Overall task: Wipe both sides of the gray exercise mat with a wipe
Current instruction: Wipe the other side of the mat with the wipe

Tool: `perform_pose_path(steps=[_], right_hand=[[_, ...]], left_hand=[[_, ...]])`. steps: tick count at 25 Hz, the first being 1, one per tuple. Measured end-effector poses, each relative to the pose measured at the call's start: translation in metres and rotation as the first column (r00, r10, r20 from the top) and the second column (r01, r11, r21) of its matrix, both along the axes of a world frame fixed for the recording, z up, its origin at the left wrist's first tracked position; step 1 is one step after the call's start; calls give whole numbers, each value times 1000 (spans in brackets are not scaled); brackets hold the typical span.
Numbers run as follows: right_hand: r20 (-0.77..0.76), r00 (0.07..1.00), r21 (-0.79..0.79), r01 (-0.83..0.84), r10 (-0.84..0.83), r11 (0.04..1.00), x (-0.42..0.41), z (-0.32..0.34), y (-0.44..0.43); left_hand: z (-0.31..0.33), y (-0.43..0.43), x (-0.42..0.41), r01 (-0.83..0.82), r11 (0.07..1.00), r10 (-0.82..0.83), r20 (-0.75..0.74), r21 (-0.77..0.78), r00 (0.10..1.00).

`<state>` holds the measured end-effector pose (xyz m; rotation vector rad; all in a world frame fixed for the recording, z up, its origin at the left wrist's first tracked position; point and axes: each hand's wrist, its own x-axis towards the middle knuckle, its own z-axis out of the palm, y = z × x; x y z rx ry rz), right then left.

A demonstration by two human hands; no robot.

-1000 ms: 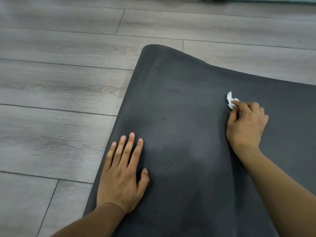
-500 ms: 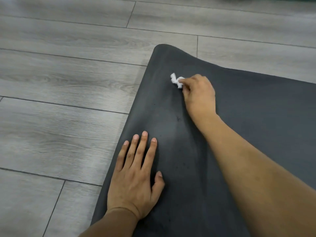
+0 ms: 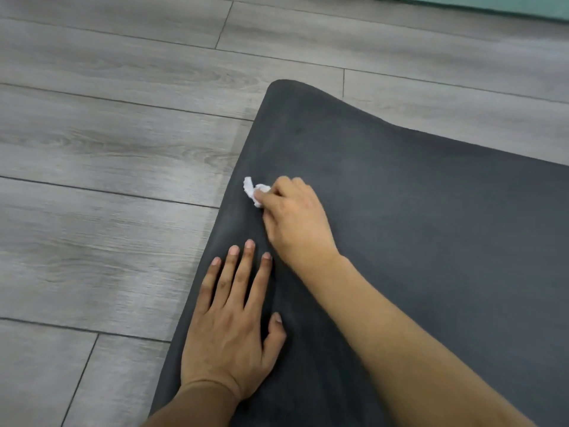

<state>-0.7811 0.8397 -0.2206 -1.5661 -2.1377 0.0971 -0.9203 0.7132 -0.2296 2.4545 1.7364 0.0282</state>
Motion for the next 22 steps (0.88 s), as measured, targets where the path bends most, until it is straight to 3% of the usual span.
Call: perform_pose_path(steps=[1,2,3,4,6,7,8,10,12,13,15,17,18,19,20,22], right_hand=[[74,989,-3,-132,131,991,9,-2,-10],[119,980,-8,-161,161,987,32,2,-8],[147,988,10,-55,52,998,62,2,1],[148,976,30,159,-162,987,92,6,11],[95,837,-2,542,-539,841,133,12,17],[45,809,7,587,-587,810,131,8,10],[-2,841,25,542,-542,840,109,7,0],[-30,971,68,240,-239,968,50,4,-29],[95,995,40,-48,44,998,25,3,-52],[149,986,33,-83,77,996,37,3,-47],[189,968,59,159,-168,985,93,5,-28],[112,812,26,573,-572,819,145,8,-18],[76,742,-5,668,-666,744,151,8,-24],[43,750,-11,661,-660,750,139,6,-35],[30,824,-4,566,-566,824,114,5,-51],[12,978,-10,210,-210,978,62,2,-98]], left_hand=[[0,1,0,3,1000,-3,1,-1,1000],[-1,1,0,6,1000,-6,-5,-2,1000],[-1,0,-1,7,1000,-7,-12,-2,1000],[0,0,-1,4,1000,-4,-15,2,1000],[0,-1,-1,-2,1000,2,-17,15,1000],[0,-1,-1,-1,1000,1,-19,17,1000],[0,0,0,0,1000,1,-17,22,1000],[-1,-1,0,-2,999,3,-12,43,1000],[-2,-2,0,0,999,1,-12,54,1000],[-1,-1,-1,1,998,-1,-10,57,1000],[-2,0,0,5,998,-4,-20,66,1000],[-2,0,0,-3,997,5,-20,74,1000],[-2,0,1,-8,997,9,-14,80,1000],[-2,0,2,-8,997,9,-15,83,1000],[-2,-1,2,-6,997,8,-18,82,1000],[-2,0,1,-1,996,3,-15,85,1000]])
